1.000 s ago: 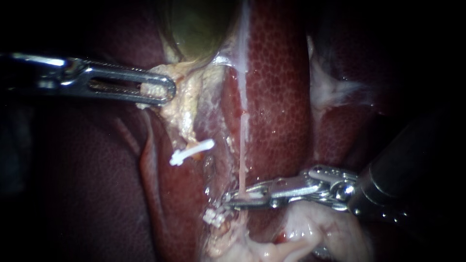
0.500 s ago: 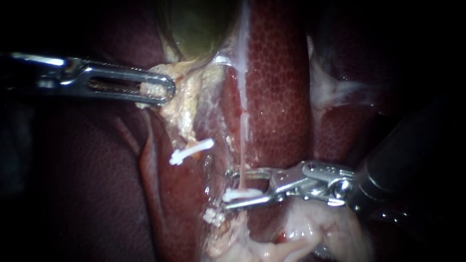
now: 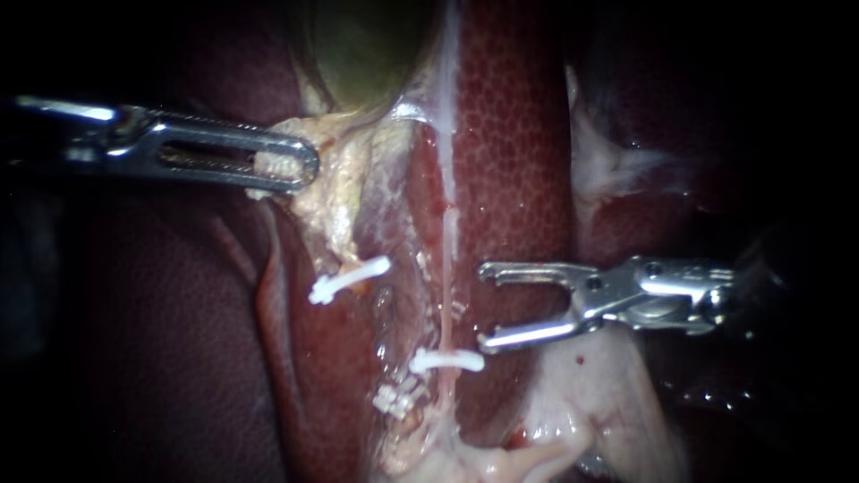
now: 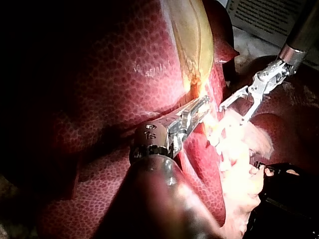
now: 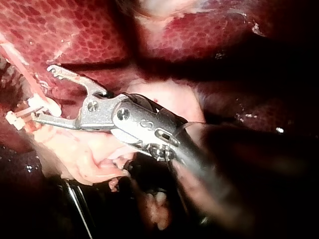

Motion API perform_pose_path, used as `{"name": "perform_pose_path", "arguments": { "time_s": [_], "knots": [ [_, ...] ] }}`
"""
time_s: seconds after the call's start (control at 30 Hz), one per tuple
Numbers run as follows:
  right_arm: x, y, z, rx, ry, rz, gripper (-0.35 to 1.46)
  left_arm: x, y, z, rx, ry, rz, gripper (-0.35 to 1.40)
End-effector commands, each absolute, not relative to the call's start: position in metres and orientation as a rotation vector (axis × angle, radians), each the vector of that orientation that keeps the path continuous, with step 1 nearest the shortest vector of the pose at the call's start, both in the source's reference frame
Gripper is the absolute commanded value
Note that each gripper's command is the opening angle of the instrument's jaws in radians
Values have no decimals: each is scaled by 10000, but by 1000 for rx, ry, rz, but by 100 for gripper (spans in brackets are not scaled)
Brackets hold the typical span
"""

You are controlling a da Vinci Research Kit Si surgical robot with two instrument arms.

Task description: Going back first clip right tube

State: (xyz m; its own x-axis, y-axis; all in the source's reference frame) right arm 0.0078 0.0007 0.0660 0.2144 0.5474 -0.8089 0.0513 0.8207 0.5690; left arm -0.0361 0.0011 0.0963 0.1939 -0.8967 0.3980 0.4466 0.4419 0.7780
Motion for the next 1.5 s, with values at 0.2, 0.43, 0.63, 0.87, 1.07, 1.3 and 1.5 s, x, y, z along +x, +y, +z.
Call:
{"name": "perform_pose_path", "arguments": {
  "time_s": [0.2, 0.43, 0.63, 0.87, 1.07, 1.3, 1.5],
  "knots": [
    [58, 27, 614, 479, 1341, 312, 60, -363, 11, 964, 568, -961, -1017, -35],
    [55, 28, 596, 465, 1351, 293, 60, -367, 12, 970, 565, -962, -1018, -35],
    [54, 28, 596, 462, 1353, 288, 60, -375, 7, 993, 552, -951, -1014, -35],
    [54, 28, 596, 462, 1353, 288, 60, -387, 4, 1022, 543, -939, -1007, -35],
    [54, 27, 595, 462, 1353, 288, 60, -404, -6, 1042, 549, -925, -992, -35],
    [55, 26, 593, 462, 1353, 288, 60, -418, -18, 1053, 559, -919, -970, -35],
    [57, 27, 590, 462, 1353, 290, 60, -420, -20, 1055, 559, -917, -968, -35]
  ]
}}
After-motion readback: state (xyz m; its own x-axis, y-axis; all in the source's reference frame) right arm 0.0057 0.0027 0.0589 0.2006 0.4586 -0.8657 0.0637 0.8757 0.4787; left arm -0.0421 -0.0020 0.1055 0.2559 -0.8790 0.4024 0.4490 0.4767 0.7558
